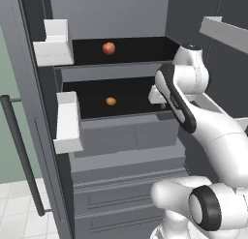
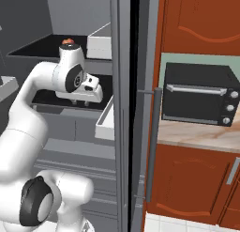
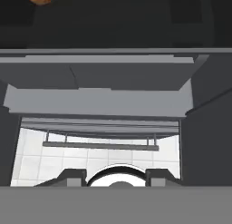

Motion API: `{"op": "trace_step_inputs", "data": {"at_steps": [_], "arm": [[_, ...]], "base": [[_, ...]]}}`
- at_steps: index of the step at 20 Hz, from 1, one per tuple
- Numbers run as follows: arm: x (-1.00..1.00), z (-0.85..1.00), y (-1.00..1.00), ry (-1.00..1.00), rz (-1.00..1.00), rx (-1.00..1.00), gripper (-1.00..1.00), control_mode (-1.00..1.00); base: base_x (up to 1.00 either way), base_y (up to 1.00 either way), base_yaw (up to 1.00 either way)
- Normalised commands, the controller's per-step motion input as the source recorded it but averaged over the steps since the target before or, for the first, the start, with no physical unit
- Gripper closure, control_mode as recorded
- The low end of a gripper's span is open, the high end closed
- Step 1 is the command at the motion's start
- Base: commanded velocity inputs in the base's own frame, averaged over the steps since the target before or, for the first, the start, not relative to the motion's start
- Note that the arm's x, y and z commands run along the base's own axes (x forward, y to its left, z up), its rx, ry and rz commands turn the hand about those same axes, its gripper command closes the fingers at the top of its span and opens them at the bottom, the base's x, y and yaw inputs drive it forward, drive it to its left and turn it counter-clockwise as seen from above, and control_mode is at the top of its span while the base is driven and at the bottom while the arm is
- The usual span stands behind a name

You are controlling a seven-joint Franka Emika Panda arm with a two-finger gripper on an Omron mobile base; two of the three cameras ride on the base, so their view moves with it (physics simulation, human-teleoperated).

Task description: Pick the peach and tangerine from the fridge and place them inside the tupperware on the counter.

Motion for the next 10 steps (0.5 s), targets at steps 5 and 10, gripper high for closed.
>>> {"op": "trace_step_inputs", "data": {"at_steps": [5,10], "arm": [[-0.07,0.0,0.14,-0.01,0.0,0.0,-1.0,-1.0],[-0.05,0.0,0.39,-0.08,0.0,0.0,-1.0,-1.0]], "base": [[0.0,0.0,0.0],[0.0,0.0,0.0]]}}
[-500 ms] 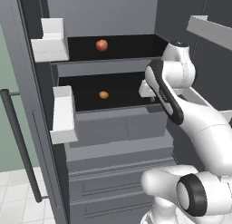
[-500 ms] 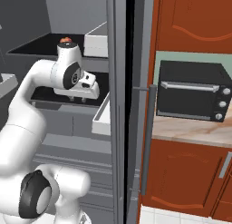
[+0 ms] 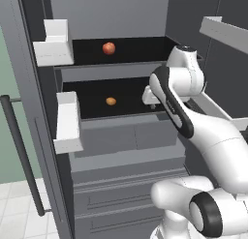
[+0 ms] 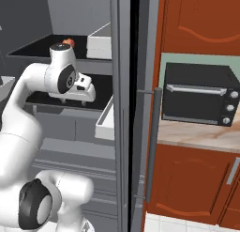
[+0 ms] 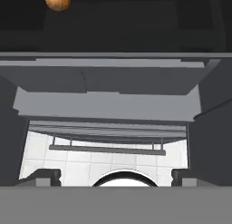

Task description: Pick the peach and tangerine from the fridge and place them inside the tupperware on the counter.

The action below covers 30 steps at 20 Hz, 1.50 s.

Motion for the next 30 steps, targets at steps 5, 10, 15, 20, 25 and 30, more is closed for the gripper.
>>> {"op": "trace_step_inputs", "data": {"at_steps": [5,10,15,20,25,30], "arm": [[0.0,-0.06,0.5,-0.13,0.0,0.0,-1.0,-1.0],[0.0,-0.29,0.6,-0.07,0.0,0.0,-1.0,-1.0],[0.1,-0.42,0.59,-0.1,0.02,0.0,-1.0,-1.0],[0.32,-0.19,0.32,-0.12,0.06,0.02,-1.0,-1.0],[0.44,0.0,0.05,-0.06,0.06,0.02,-1.0,-1.0],[0.55,0.0,0.0,-0.01,0.01,0.01,-1.0,-1.0]], "base": [[0.0,0.0,0.0],[0.0,0.0,0.0],[0.0,0.0,0.0],[0.0,0.0,0.0],[0.0,0.0,0.0],[0.0,0.0,0.0]]}}
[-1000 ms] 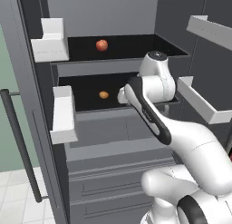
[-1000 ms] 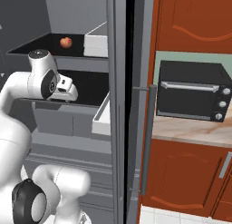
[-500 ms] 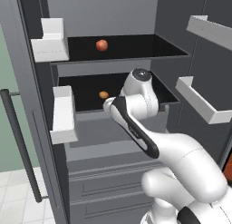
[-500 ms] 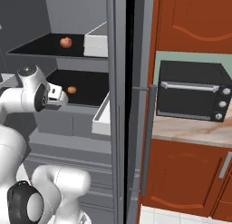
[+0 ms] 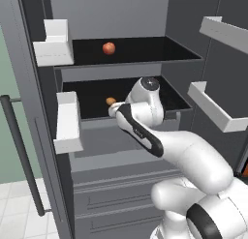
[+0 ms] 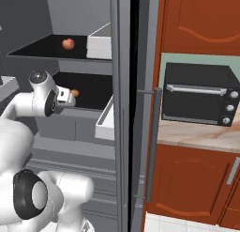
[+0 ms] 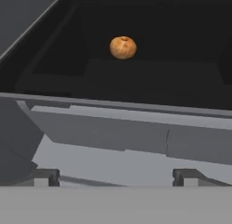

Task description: Pick the peach and tangerine from the fridge and place them inside the tupperware on the counter.

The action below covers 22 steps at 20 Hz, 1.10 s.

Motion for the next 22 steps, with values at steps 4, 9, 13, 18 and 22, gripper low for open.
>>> {"op": "trace_step_inputs", "data": {"at_steps": [4,9,13,18,22], "arm": [[0.65,0.0,0.0,0.0,0.0,0.0,-1.0,-1.0],[0.56,0.0,0.0,0.02,0.0,0.0,-1.0,-1.0],[0.59,-0.03,0.0,0.02,0.0,0.0,-1.0,-1.0],[0.6,-0.08,0.0,0.0,0.0,0.0,-1.0,-1.0],[0.61,-0.14,0.0,0.0,0.0,0.0,-1.0,-1.0]], "base": [[0.0,0.0,0.0],[0.0,0.0,0.0],[0.0,0.0,0.0],[0.0,0.0,0.0],[0.0,0.0,0.0]]}}
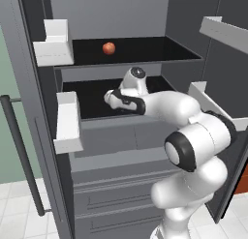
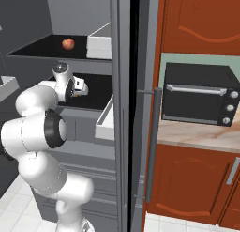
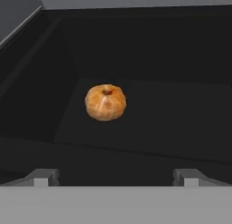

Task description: Pick the peach and tangerine from the fridge and place them inside the tupperware on the counter.

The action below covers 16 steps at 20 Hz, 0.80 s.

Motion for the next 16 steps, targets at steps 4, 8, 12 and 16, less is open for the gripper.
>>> {"op": "trace_step_inputs", "data": {"at_steps": [4,8,12,16], "arm": [[0.55,-0.18,0.05,0.0,0.0,0.0,-1.0,-1.0],[0.43,-0.2,0.19,0.0,0.0,0.0,-1.0,-1.0],[0.39,-0.2,0.26,0.0,0.0,-0.01,-1.0,-1.0],[0.37,-0.19,0.21,0.0,0.0,-0.01,-1.0,-1.0]], "base": [[0.0,0.0,0.0],[0.0,0.0,0.0],[0.0,0.0,0.0],[0.0,0.0,0.0]]}}
